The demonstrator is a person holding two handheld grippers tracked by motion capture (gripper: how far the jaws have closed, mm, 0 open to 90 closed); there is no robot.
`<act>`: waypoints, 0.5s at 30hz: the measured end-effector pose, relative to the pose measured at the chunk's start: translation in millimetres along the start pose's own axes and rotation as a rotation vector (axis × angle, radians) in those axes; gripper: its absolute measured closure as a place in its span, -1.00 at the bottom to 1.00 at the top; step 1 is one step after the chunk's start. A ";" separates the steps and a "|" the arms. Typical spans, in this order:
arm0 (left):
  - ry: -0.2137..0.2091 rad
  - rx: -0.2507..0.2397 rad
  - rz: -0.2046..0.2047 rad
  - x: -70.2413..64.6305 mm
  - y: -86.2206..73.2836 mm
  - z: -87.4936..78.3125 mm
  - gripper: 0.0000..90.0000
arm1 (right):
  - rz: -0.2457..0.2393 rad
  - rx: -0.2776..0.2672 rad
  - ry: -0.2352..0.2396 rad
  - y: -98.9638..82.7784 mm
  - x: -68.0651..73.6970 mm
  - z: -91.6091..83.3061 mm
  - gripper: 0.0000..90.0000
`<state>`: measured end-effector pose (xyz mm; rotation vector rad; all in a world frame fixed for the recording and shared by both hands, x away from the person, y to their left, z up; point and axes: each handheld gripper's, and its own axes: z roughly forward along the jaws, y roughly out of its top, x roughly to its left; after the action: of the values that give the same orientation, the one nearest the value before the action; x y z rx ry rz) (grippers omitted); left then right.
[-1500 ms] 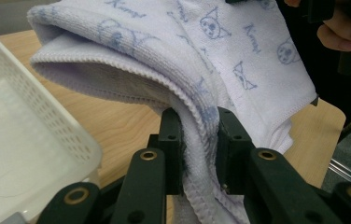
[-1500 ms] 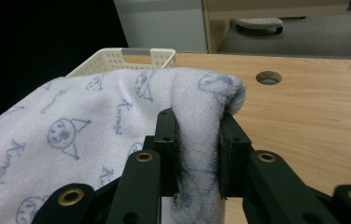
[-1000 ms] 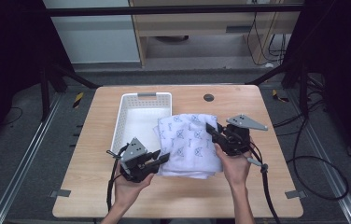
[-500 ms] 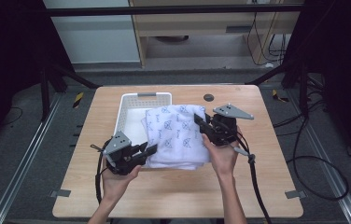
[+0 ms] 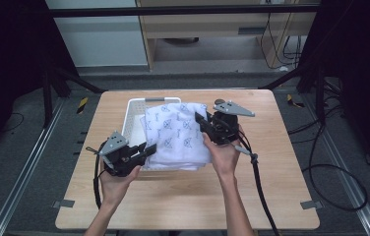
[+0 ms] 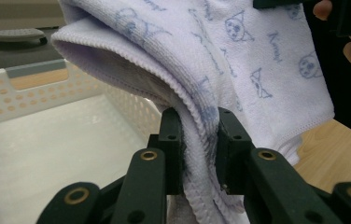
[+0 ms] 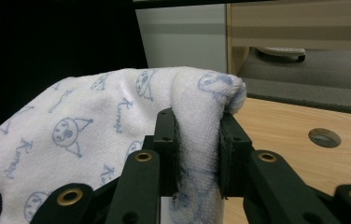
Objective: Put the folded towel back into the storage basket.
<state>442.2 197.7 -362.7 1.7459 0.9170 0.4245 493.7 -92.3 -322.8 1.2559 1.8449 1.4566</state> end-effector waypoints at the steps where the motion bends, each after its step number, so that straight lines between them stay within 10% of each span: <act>1: 0.004 0.001 -0.002 2.1 0.3 -0.2 0.65 | 0.001 0.002 0.000 0.8 0.7 1.8 0.63; 15: 0.043 -0.018 -0.052 28.1 4.9 -3.2 0.65 | -0.009 -0.012 0.008 11.6 13.5 28.0 0.63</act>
<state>459.9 220.2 -361.2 1.6988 0.9843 0.4370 514.2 -66.4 -318.8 1.2365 1.8421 1.4674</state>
